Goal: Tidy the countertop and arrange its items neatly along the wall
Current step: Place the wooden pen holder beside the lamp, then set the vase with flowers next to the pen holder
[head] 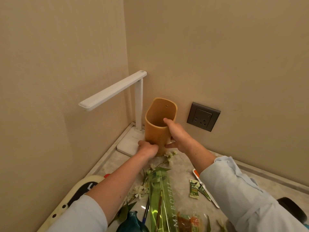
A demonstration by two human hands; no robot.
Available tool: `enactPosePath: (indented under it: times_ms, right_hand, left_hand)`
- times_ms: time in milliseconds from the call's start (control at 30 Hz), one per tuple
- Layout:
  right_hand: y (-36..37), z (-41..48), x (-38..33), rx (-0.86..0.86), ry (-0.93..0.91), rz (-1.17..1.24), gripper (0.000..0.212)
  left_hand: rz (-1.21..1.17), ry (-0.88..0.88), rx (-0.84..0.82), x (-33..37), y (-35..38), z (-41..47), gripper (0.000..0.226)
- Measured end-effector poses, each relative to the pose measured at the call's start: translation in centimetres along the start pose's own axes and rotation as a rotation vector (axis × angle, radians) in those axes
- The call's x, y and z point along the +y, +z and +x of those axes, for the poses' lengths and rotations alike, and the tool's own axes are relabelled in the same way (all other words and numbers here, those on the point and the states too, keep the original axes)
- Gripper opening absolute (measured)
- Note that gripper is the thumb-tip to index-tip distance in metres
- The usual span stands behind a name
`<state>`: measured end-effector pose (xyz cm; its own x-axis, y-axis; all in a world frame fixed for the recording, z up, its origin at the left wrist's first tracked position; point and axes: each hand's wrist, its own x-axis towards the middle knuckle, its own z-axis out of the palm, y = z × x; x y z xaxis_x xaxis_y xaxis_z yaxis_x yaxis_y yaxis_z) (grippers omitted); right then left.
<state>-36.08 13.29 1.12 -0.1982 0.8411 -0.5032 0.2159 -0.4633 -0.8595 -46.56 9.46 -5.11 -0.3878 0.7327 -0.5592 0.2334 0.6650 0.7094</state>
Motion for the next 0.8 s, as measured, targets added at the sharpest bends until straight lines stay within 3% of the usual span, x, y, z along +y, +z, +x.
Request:
enactPosePath:
  times_ms: [333, 633, 800]
  right_hand:
    - [-0.7, -3.3, 1.8, -0.025, -0.1, -0.048, 0.075]
    - [-1.2, -10.9, 6.3, 0.021, -0.183, -0.071, 0.034]
    - [-2.2, -13.5, 9.5, 0.066, -0.164, -0.036, 0.046]
  left_hand:
    - [-0.051, 0.069, -0.018, -0.1, -0.9, -3.2, 0.068]
    - [-0.183, 0.299, -0.085, -2.5, -1.8, -9.9, 0.057]
    - [-0.211, 0.406, -0.075, -4.3, -1.1, -13.1, 0.048]
